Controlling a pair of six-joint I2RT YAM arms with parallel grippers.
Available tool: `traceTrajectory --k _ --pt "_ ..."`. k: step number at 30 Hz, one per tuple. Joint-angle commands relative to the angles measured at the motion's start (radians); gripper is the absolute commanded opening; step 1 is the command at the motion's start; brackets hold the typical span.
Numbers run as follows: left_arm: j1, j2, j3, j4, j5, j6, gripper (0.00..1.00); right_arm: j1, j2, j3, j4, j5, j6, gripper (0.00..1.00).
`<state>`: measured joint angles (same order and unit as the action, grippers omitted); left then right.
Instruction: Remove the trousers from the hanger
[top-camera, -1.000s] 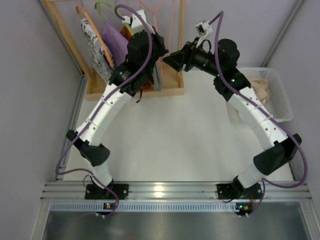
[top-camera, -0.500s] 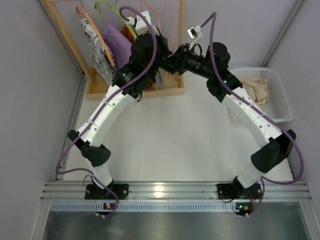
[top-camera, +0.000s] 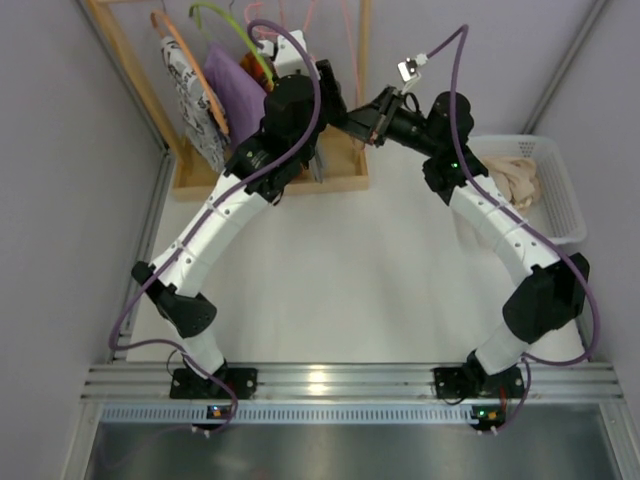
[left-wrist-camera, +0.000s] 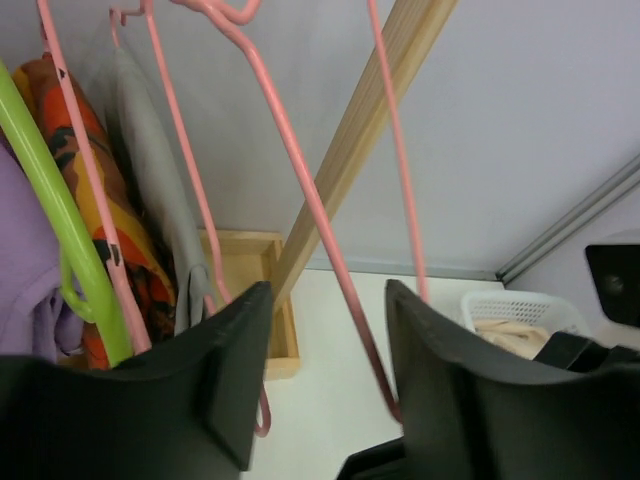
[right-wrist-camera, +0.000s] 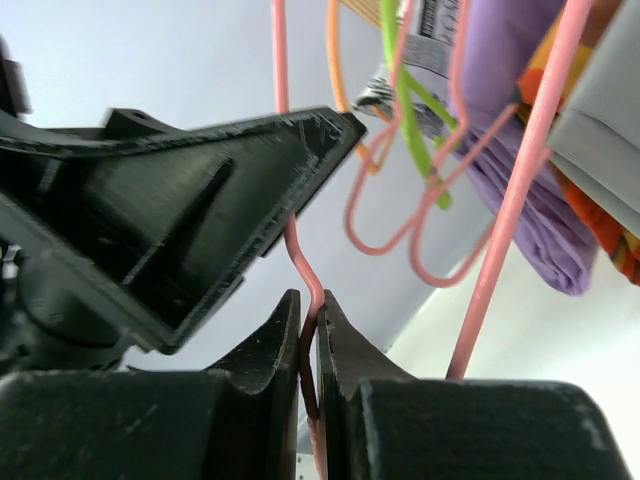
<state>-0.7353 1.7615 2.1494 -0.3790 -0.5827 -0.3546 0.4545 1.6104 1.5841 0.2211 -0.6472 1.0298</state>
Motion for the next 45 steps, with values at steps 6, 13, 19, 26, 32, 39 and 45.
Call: traceTrajectory --k 6,13,19,26,32,39,45 --pt "-0.004 -0.106 -0.025 0.074 0.030 0.051 0.76 -0.014 -0.018 0.022 0.372 -0.106 0.178 0.00" --pt "-0.004 -0.204 -0.065 0.074 0.069 0.107 0.99 -0.030 -0.021 -0.036 0.552 -0.095 0.401 0.00" --pt "0.034 -0.307 -0.132 0.077 0.087 0.151 0.99 -0.088 0.000 -0.009 0.639 -0.071 0.495 0.00" --pt "0.178 -0.416 -0.220 0.075 0.118 0.129 0.99 -0.129 0.022 0.005 0.692 -0.034 0.599 0.00" --pt "0.253 -0.465 -0.259 0.074 0.145 0.098 0.99 -0.154 0.068 0.103 0.610 -0.003 0.610 0.00" --pt "0.306 -0.505 -0.301 0.072 0.156 0.075 0.99 -0.149 0.078 0.096 0.646 0.043 0.697 0.00" --pt "0.339 -0.537 -0.335 0.060 0.205 0.052 0.99 -0.168 0.083 -0.008 0.681 0.057 0.769 0.00"
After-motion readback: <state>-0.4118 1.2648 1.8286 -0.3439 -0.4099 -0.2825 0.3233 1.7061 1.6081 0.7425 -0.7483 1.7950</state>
